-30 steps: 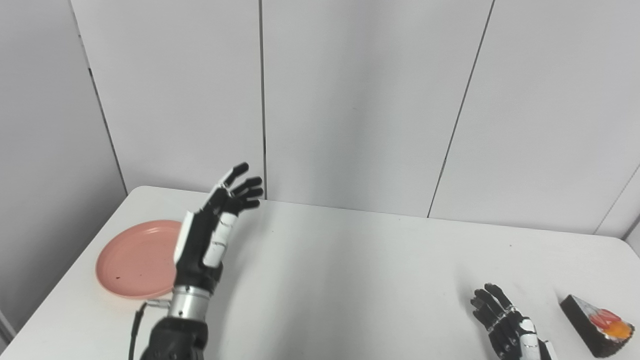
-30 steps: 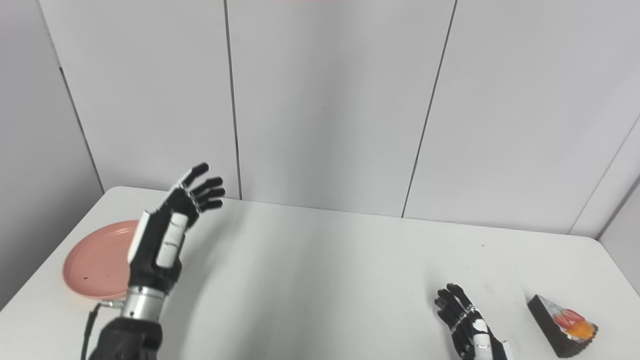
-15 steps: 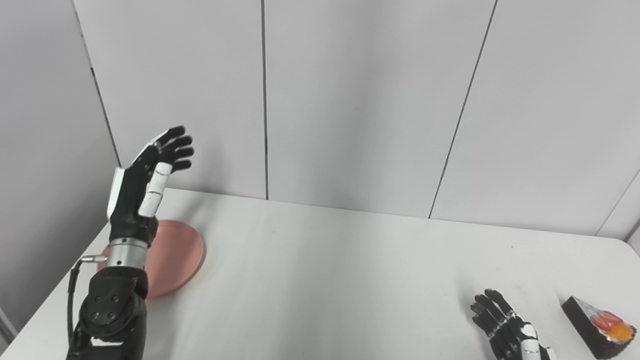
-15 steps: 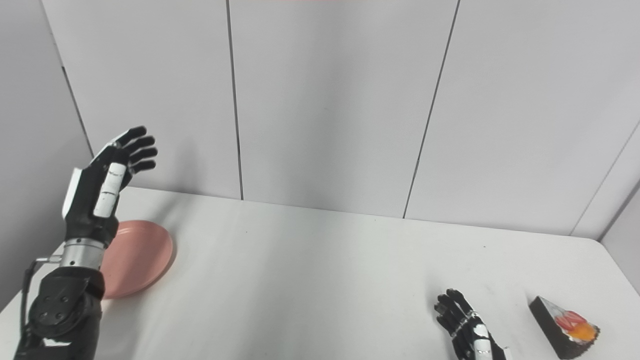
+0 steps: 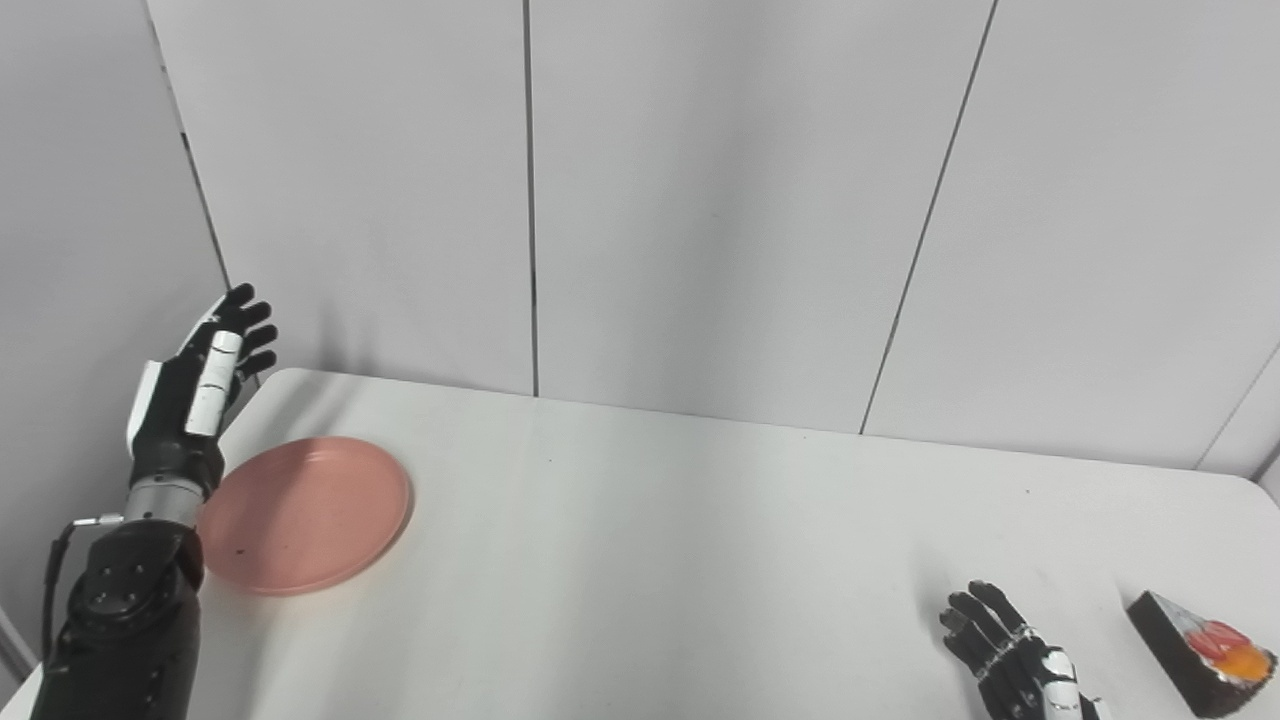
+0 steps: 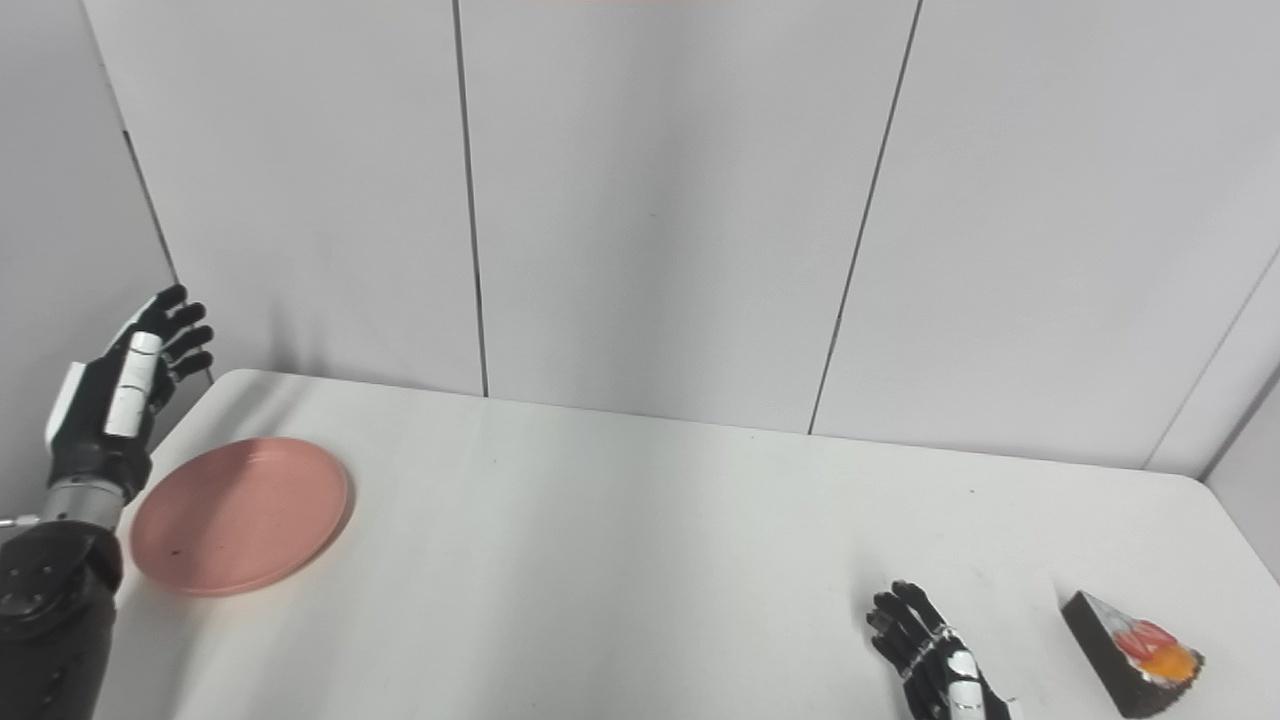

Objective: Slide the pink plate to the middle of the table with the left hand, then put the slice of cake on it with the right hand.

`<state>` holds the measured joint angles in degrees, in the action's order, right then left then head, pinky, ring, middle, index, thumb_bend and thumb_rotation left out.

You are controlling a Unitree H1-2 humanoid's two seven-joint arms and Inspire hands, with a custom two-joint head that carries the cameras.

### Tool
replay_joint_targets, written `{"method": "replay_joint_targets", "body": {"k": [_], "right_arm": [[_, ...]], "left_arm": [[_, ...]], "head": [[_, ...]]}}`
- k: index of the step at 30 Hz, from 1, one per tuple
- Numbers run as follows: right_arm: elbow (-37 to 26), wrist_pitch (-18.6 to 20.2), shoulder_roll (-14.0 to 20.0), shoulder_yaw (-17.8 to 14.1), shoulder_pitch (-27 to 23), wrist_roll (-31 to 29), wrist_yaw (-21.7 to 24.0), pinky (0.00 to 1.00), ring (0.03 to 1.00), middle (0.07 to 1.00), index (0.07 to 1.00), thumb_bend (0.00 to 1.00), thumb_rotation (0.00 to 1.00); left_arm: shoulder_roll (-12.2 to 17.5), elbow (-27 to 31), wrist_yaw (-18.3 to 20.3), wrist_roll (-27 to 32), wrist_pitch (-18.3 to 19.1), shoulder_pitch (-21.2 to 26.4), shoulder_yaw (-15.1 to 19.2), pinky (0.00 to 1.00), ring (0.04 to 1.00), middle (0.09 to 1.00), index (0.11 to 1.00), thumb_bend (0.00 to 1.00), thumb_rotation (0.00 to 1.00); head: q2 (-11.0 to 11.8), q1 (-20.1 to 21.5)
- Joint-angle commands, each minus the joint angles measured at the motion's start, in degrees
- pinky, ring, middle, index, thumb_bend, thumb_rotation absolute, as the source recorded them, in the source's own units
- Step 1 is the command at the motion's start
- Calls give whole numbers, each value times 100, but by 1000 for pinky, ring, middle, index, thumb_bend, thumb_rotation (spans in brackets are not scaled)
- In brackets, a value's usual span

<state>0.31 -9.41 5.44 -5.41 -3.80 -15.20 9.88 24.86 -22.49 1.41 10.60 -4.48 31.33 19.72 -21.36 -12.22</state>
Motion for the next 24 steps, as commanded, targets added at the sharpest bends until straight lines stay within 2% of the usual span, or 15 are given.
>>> {"method": "replay_joint_targets", "body": {"k": [1,3,8,12,24], "right_arm": [[49,-15,-26,21,136,-42,32,886,835,832,832,686,964],[44,-7,-29,12,136,-17,1,883,832,829,831,690,965],[7,47,-37,-5,149,-28,-31,886,830,824,829,688,961],[-29,94,-58,-21,158,-43,-73,871,818,814,819,702,935],[-82,81,-16,-9,195,-7,-66,859,810,811,829,691,956]], "left_arm": [[210,-118,115,177,-171,283,75,819,866,879,837,883,886],[206,-304,157,309,-180,291,128,818,878,887,846,900,874],[242,-796,173,327,-393,263,139,824,881,891,886,851,891],[251,-1151,98,302,-548,255,141,806,867,884,880,827,897],[291,-2063,-59,317,-902,304,161,815,840,842,879,837,842]], "head": [[-14,7],[-29,8],[-52,-2],[-64,1],[-125,30]]}}
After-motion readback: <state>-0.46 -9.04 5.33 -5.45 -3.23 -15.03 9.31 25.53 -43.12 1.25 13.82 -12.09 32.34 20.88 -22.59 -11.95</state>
